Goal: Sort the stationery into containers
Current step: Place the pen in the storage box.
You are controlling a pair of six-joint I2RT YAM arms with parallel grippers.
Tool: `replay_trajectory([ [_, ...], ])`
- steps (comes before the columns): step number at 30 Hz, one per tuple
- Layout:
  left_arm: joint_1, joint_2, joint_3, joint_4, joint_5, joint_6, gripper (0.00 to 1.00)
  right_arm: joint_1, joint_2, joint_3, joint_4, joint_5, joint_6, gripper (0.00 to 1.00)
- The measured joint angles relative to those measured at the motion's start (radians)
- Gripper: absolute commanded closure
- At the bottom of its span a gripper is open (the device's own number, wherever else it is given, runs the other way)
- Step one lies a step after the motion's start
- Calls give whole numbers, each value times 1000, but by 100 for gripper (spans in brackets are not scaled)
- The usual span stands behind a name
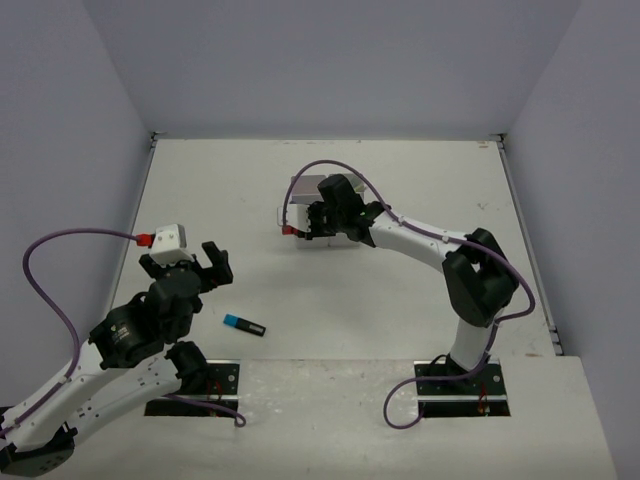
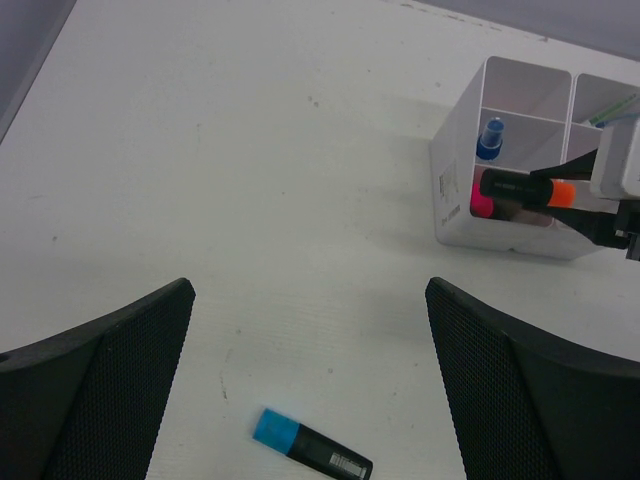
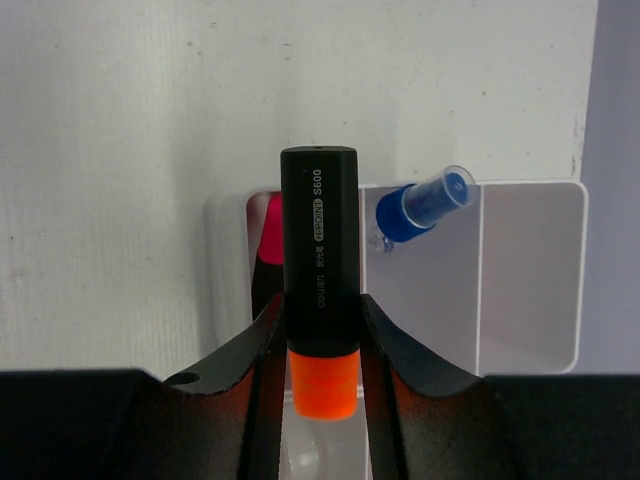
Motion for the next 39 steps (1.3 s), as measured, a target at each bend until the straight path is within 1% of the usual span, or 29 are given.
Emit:
replay_trajectory([
  [6, 0, 0, 0, 1, 0, 0, 0, -3, 44, 0, 5, -18, -11, 96],
  [9, 0, 0, 0, 2, 0, 0, 0, -11, 50, 0, 10, -24, -11, 93],
  [16, 0, 0, 0, 7, 1, 0, 0, -23, 52, 0, 31, -38, -10, 72],
  [20, 0, 0, 0, 8, 4, 3, 0, -23, 61, 0, 37, -39, -8, 67],
  [21, 0, 0, 0, 9, 4, 5, 0, -23, 63, 0, 37, -40, -7, 64],
  [22, 0, 0, 0, 9, 4, 7, 0, -23, 66, 0, 37, -40, -7, 61],
  [23, 0, 0, 0, 10, 4, 7, 0, -23, 67, 0, 37, -41, -7, 55],
  [24, 0, 0, 0, 10, 5, 8, 0, -23, 67, 0, 36, -42, -6, 52],
  [25, 0, 0, 0, 11, 5, 8, 0, -23, 68, 0, 37, -42, -4, 46],
  [26, 0, 0, 0, 12, 5, 8, 0, -23, 68, 0, 37, -43, -4, 42],
  [28, 0, 0, 0, 12, 5, 8, 0, -23, 68, 0, 38, -44, -6, 42],
  [29, 0, 0, 0, 13, 5, 8, 0, -23, 68, 0, 40, -45, -5, 38],
  [30, 0, 0, 0, 14, 5, 8, 0, -24, 68, 0, 40, -47, -4, 23],
  [31, 0, 0, 0, 14, 5, 8, 0, -26, 68, 0, 44, -47, -6, 2],
  [35, 0, 5, 0, 14, 4, 7, 0, -36, 67, 18, 64, -56, -7, 1],
  [39, 0, 36, 0, 3, -4, -22, 0, -32, 64, 18, 21, -79, 6, 1],
])
